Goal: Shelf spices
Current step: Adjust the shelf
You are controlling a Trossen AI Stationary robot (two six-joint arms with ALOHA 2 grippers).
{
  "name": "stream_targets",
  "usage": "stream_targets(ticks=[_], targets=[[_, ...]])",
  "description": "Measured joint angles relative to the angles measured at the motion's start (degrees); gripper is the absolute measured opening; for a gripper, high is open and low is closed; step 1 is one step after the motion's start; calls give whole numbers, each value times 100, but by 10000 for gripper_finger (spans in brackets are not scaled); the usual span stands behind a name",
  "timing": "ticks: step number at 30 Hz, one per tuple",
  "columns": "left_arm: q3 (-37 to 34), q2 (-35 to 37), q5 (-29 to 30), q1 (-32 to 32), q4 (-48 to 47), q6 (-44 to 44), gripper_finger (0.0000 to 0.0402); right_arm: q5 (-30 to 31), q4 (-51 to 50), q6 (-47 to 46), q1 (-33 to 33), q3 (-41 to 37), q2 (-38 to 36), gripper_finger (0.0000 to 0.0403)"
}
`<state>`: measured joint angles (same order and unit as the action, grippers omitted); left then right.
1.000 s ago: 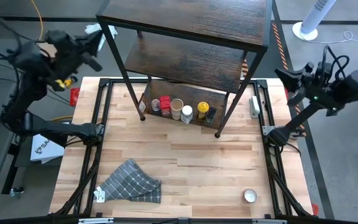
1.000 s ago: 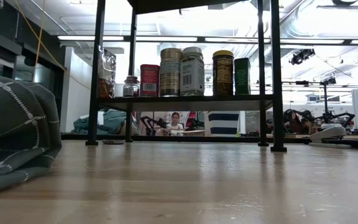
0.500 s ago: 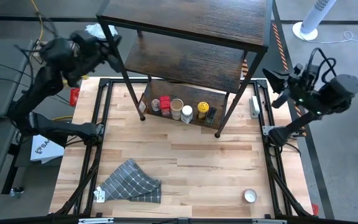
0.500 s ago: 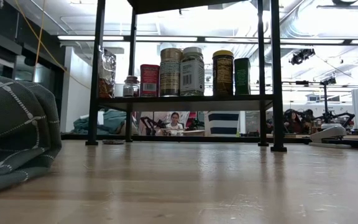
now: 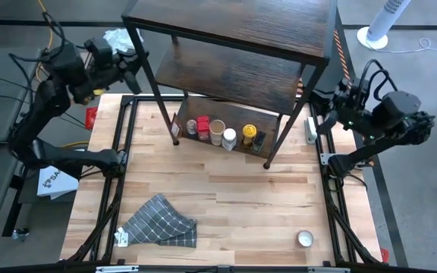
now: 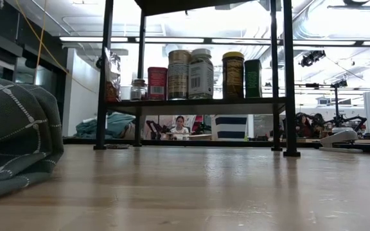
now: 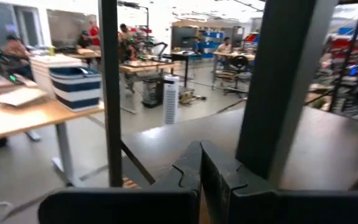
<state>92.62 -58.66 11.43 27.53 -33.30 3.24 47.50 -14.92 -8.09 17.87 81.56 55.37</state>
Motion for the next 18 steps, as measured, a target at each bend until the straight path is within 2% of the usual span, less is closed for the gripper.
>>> stream_targets(ticks=[10, 18], targets=[[-7, 556, -917, -26, -488, 877, 0, -131, -35, -219, 4, 0, 0, 0], [-1, 676, -1890, -26, -708, 1517, 0, -459, -219, -522, 4, 2, -4, 0]])
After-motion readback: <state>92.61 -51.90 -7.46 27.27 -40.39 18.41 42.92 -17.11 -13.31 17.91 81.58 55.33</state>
